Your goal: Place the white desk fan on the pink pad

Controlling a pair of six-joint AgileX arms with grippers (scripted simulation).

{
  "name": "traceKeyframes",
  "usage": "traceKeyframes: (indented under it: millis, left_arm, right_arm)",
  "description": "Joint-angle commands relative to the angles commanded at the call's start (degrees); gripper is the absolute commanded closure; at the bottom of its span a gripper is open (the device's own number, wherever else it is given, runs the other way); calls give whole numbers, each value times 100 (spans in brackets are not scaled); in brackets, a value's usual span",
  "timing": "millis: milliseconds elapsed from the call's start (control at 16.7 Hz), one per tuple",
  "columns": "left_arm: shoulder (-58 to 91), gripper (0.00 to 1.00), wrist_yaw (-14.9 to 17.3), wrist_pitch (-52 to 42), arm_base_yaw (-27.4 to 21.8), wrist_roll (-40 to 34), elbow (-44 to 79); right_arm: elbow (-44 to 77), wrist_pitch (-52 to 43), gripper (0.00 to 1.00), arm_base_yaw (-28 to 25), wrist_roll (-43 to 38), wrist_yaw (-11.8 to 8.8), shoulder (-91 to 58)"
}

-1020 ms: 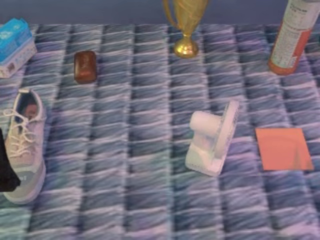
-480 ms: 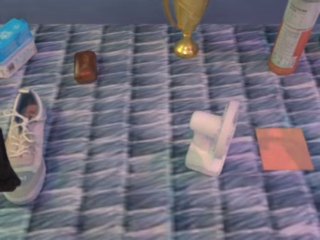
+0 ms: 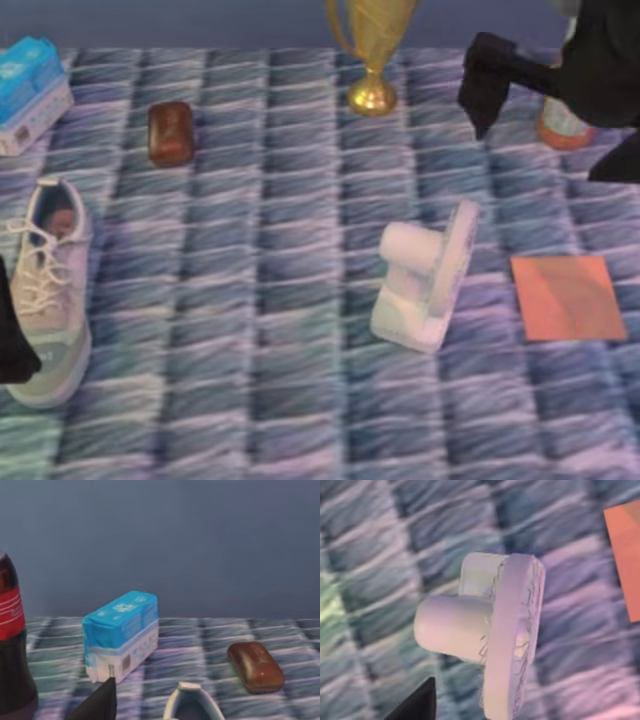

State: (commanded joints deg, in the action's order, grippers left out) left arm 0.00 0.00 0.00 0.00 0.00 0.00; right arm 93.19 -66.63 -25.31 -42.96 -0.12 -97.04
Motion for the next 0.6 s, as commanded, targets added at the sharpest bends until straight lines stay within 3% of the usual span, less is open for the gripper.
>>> traceKeyframes:
  millis: [300,600]
  left_arm:
    - [0,0,0,0,0,0,0]
    - [0,0,0,0,0,0,0]
  right_arm:
    - [1602,-1319,0,-473,-788,18,-1811]
    - [2047,-1714,0,-607,-1011,29,-2291]
